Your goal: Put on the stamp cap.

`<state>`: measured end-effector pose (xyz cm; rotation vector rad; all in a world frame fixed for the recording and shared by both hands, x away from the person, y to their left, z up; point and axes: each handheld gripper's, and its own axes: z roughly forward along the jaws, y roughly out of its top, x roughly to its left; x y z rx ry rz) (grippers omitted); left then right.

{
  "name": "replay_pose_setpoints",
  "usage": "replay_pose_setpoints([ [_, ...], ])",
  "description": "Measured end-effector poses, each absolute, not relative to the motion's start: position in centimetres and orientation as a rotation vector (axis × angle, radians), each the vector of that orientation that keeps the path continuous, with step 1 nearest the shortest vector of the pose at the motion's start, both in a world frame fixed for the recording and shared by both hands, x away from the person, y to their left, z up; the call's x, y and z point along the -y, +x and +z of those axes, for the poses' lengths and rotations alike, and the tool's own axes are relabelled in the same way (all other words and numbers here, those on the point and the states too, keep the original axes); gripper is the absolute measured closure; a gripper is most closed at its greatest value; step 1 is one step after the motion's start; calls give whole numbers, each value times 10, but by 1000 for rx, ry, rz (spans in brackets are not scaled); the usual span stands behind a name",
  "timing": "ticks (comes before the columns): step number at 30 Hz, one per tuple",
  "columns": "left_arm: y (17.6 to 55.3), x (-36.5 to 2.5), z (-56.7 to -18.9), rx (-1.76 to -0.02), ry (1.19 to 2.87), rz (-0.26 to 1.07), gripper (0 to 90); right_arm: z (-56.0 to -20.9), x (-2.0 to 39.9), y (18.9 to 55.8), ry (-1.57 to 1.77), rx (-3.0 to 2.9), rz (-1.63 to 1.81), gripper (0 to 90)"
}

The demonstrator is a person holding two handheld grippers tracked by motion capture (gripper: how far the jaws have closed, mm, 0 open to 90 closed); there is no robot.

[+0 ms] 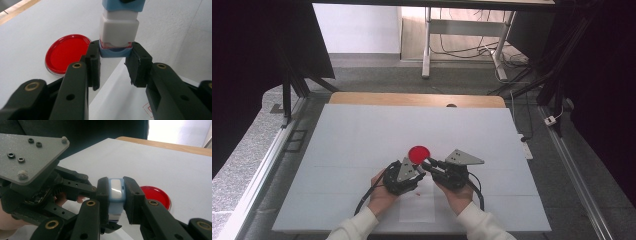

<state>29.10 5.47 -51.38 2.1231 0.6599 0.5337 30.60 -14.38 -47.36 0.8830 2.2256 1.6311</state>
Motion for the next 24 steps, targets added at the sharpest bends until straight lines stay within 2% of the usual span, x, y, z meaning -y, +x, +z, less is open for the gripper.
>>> replay_pose_setpoints([
  [24, 287, -53, -514, -651, 2112, 590, 652, -477, 146, 309, 993, -2224, 1693, 753],
])
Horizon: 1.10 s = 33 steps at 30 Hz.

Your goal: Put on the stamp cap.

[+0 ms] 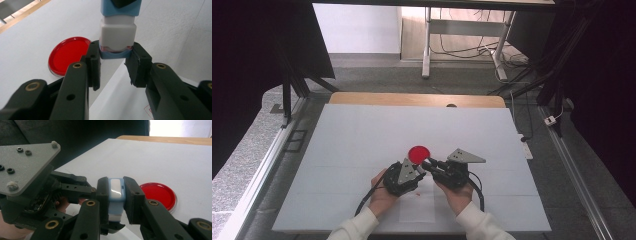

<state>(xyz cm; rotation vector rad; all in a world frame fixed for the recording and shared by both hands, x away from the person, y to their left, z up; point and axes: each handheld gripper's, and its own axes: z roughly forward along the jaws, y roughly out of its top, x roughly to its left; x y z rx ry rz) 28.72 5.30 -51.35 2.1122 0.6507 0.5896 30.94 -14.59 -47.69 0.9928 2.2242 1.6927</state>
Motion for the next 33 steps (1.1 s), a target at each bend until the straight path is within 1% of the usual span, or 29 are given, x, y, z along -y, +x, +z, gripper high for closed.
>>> replay_pose_setpoints([
  [19, 285, -49, -513, -644, 2161, 623, 657, -478, 141, 310, 963, -2282, 1615, 758],
  [33, 285, -50, -513, -653, 2155, 626, 656, -481, 139, 309, 958, -2294, 1599, 759],
])
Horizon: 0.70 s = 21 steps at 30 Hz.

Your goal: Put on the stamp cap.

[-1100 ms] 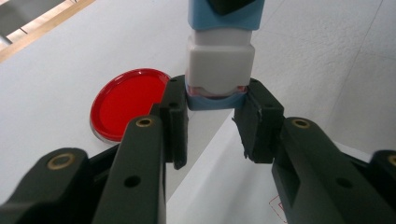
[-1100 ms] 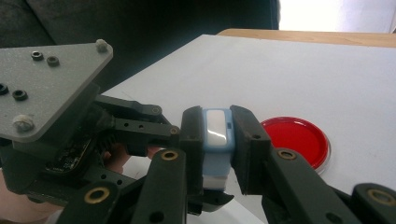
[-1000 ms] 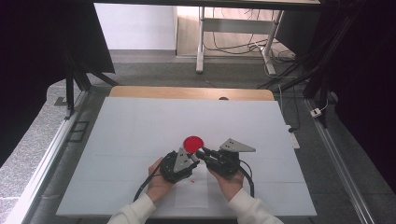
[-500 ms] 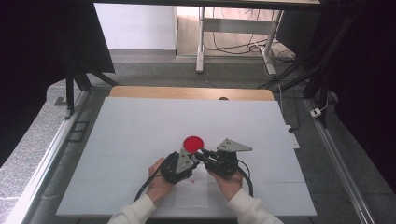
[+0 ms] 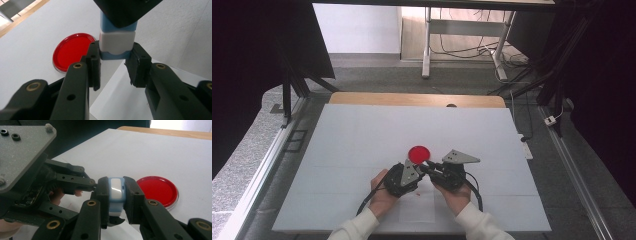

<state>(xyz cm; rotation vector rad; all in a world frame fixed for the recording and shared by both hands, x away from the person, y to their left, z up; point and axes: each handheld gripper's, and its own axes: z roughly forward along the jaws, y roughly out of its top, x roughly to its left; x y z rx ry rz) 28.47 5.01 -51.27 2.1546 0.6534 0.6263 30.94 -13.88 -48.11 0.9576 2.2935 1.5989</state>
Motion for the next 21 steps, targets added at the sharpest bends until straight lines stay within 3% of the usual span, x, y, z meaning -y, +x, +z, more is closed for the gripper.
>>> replay_pose_setpoints([
  [15, 286, -52, -517, -654, 2126, 620, 641, -480, 142, 312, 940, -2277, 1636, 757],
  [21, 288, -53, -517, -659, 2131, 609, 579, -481, 141, 312, 914, -2296, 1625, 757],
])
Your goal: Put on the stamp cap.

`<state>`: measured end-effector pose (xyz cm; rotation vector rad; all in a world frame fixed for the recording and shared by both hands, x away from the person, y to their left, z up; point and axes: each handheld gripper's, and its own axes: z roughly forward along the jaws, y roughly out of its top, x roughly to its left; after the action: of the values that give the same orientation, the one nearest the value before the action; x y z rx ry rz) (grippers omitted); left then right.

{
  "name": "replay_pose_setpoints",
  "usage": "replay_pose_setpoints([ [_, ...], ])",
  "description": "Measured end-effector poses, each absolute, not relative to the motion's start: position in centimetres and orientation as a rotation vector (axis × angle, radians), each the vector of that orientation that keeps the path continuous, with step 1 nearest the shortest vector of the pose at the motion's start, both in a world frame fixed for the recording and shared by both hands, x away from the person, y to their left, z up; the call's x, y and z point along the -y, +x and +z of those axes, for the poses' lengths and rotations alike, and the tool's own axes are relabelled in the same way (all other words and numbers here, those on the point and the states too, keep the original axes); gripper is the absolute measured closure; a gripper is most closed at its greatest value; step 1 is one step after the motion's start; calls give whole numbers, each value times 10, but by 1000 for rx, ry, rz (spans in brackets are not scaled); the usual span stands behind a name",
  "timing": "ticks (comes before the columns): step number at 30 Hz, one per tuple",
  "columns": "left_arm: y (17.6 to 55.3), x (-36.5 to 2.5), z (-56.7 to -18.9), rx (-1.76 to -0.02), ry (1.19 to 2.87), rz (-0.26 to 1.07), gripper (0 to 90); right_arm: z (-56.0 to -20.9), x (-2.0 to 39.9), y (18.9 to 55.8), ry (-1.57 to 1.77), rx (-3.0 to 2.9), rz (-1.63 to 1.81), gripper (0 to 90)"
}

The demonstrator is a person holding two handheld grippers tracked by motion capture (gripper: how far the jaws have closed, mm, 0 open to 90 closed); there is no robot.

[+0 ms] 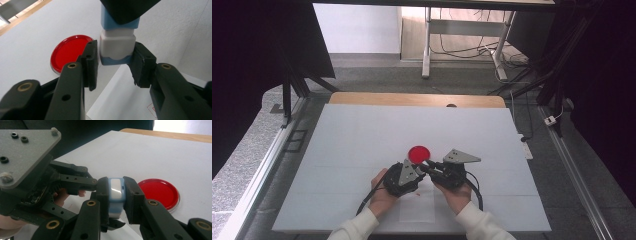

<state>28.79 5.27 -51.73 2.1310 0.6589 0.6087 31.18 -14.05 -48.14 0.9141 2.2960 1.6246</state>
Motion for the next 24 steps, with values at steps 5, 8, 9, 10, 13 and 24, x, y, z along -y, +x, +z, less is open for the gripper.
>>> replay_pose_setpoints([
  [5, 290, -55, -519, -681, 2139, 590, 494, -480, 143, 313, 913, -2286, 1630, 756],
  [8, 290, -56, -520, -687, 2146, 583, 459, -479, 145, 315, 905, -2282, 1633, 756],
  [9, 290, -57, -520, -691, 2148, 577, 448, -479, 146, 315, 902, -2281, 1635, 756],
  [10, 290, -57, -519, -695, 2147, 573, 440, -479, 147, 316, 901, -2281, 1639, 756],
  [13, 291, -61, -518, -719, 2158, 510, 418, -478, 149, 317, 894, -2284, 1636, 756],
  [24, 283, -94, -508, -791, 2179, 458, 342, -477, 157, 322, 874, -2276, 1613, 756],
])
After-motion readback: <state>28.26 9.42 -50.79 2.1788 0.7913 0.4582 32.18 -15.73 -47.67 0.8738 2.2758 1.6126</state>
